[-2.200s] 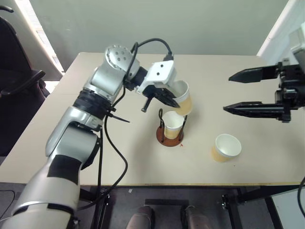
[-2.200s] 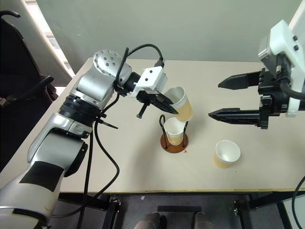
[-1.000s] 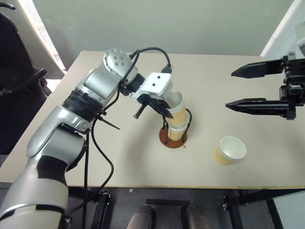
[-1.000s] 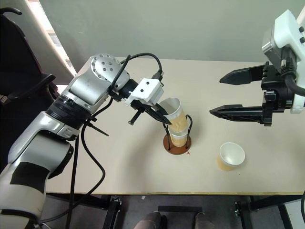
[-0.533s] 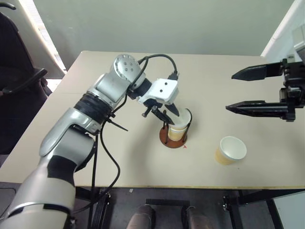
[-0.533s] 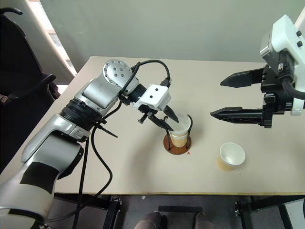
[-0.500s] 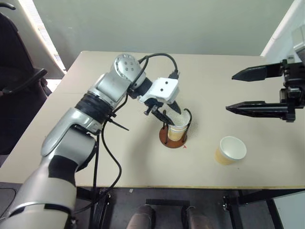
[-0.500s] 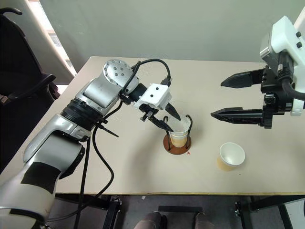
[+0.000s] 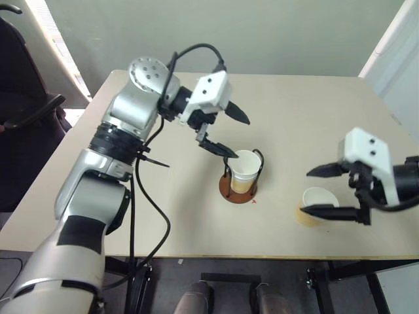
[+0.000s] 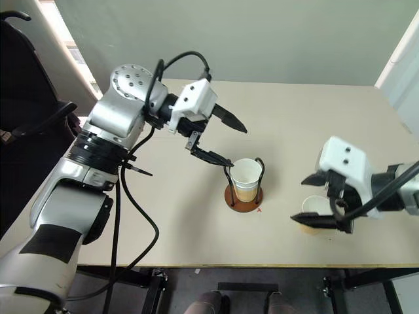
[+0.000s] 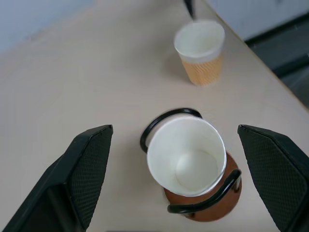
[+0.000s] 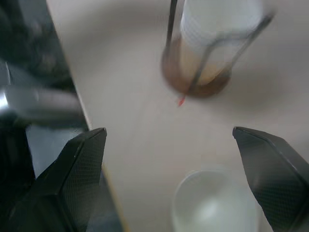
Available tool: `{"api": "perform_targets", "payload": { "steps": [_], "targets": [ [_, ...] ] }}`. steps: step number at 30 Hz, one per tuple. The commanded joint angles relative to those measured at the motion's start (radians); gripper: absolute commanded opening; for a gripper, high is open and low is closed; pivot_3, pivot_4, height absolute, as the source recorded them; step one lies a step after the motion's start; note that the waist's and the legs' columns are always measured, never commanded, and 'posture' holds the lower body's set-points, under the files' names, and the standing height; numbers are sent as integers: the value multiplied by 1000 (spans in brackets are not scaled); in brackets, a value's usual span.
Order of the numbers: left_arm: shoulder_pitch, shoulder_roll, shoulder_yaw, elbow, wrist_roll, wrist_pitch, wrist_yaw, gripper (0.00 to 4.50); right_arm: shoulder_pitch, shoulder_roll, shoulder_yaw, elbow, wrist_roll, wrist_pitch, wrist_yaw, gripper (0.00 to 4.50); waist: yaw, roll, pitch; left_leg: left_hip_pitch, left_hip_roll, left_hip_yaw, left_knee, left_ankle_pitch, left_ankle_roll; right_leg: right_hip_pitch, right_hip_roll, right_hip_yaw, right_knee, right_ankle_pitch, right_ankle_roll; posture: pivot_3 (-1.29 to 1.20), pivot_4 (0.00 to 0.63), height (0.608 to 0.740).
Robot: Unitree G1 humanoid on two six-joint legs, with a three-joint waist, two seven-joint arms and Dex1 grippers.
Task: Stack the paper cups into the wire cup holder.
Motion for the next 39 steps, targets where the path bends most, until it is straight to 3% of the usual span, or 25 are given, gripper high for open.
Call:
{"api": "perform_targets", "payload": {
  "steps": [1, 8, 14, 17, 20, 26, 28, 31, 33, 37, 39],
  "targets": [
    [27, 40, 77, -52, -33, 58, -31, 4451, 51, -24, -27, -29, -65, -47, -8, 4372, -2, 0, 0, 0, 0, 0, 0, 0, 0, 0, 0, 1, 0, 0, 0, 0, 150, 740],
    [114, 107, 122, -113, -15, 123, 1, 4451, 164, -19, 83, -29, -210, -156, -16, 4372, -1, 0, 0, 2, 0, 0, 2, 0, 0, 2, 1, 1, 1, 1, 0, 0, 150, 740],
    [162, 140, 144, -158, -6, 156, 33, 4451, 167, 20, 265, 0, -348, -232, -42, 4372, -1, 0, 0, 5, 0, 0, 2, 0, 0, 4, 1, 1, 1, 2, 1, 0, 150, 740],
    [181, 153, 148, -173, 4, 161, 45, 4500, 141, 40, 371, 23, -435, -264, -47, 3733, -3, 0, 0, 7, 0, 0, 1, 0, 1, 6, 1, 1, 0, 2, 1, 0, 150, 740],
    [194, 160, 153, -187, 8, 166, 47, 4500, 115, 54, 414, 38, -486, -287, -38, 2749, -3, 0, 0, 7, 0, 0, 1, 0, 1, 6, 1, 1, 1, 2, 1, 0, 150, 740],
    [203, 171, 159, -187, 21, 161, 45, 4500, 75, 7, 361, 85, -528, -356, 35, 563, -3, 0, 0, 7, 0, 0, 1, 0, 1, 7, 1, 1, 0, 2, 0, 0, 150, 740],
    [211, 176, 160, -189, 23, 160, 42, 4500, 41, -20, 322, 105, -517, -374, 80, 36, -3, 0, 0, 7, 0, 0, 1, 0, 1, 7, 1, 1, 0, 2, -1, 0, 150, 740],
    [225, 186, 162, -200, 20, 163, 31, 4500, -85, -33, 279, 139, -471, -384, 157, 36, -6, 0, 0, 7, 0, 0, 1, 0, 0, 6, 1, 1, 0, 2, -2, 0, 150, 740],
    [241, 198, 164, -213, 13, 163, 13, 4500, -245, -14, 290, 170, -437, -381, 217, 36, -8, 0, 0, 7, 0, 0, 0, 0, 0, 5, 1, 1, 0, 1, -2, 0, 150, 740],
    [245, 209, 188, -206, -9, 172, -9, 4500, -604, 94, 423, 267, -455, -376, 340, 36, -18, 0, 0, 7, 1, 0, 0, 0, 0, 4, 2, 1, 1, 1, -4, 0, 150, 740],
    [238, 211, 197, -197, -13, 173, -8, 4500, -701, 139, 478, 301, -481, -375, 381, 36, -21, -1, 0, 7, 2, -1, -1, 0, 0, 4, 3, -1, 1, 0, -6, 0, 150, 740]
  ]
}}
